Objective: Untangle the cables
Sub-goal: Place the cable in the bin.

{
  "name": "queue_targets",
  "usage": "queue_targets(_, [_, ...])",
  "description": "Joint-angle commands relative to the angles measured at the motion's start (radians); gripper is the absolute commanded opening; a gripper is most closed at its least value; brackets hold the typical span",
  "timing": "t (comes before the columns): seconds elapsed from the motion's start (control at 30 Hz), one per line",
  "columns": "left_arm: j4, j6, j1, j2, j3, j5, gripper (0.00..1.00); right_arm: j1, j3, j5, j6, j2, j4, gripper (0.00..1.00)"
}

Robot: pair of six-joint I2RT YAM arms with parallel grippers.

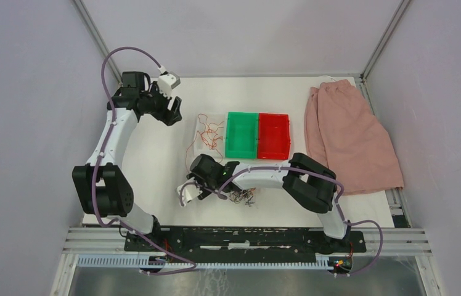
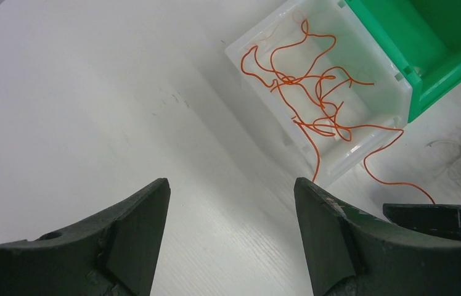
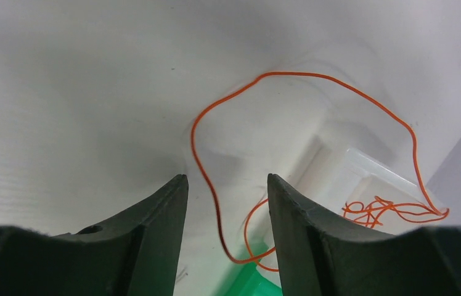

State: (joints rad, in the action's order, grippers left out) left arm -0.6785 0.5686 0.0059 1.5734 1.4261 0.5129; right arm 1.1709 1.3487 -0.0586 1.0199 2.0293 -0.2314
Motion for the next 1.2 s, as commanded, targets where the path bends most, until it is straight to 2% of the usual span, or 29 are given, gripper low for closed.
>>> queue_targets(0.0, [0.03,-0.015,0.011,-0.061,-0.012,0.047,0.8,-0.002,0.05,-0.09,0.039,0.032,0.075,0.55])
queue_targets(0.07, [0.037,-0.023,0.011,-0.065,-0.013,0.054,0.8,-0.002,0.045,-0.076,0.032,0.031,0.076,0.47])
queue_targets(0.2, [0.042,-0.022,0.011,-0.07,-0.015,0.054,0.79,-0.009,0.063,-0.037,-0.058,0.001,0.061,0.08])
queue_targets(0.23, [0.043,-0.019,0.011,-0.073,-0.017,0.053,0.79,-0.022,0.064,-0.021,-0.121,-0.02,0.082,0.02])
queue_targets(0.27, [0.045,-0.017,0.011,-0.075,-0.021,0.051,0.79,-0.039,0.064,0.001,-0.196,-0.041,0.103,0.01])
queue_targets(0.37, [0.056,-0.017,0.012,-0.082,-0.043,0.049,0.78,-0.116,0.103,0.056,-0.422,-0.093,0.112,0.0])
queue_targets(0.47, [0.062,-0.019,0.011,-0.089,-0.068,0.061,0.76,-0.185,0.149,0.092,-0.552,-0.1,0.067,0.0])
queue_targets(0.77, [0.101,-0.043,0.002,-0.097,-0.18,0.154,0.64,-0.333,0.152,0.217,-0.8,-0.104,0.066,0.0])
queue_targets(1.0, [0.199,-0.107,-0.019,-0.095,-0.229,0.197,0.55,-0.388,0.195,0.271,-0.949,-0.044,0.084,0.0])
queue_targets(1.17, [0.255,-0.149,-0.026,-0.091,-0.226,0.162,0.48,-0.396,0.279,0.259,-1.019,0.024,0.047,0.0])
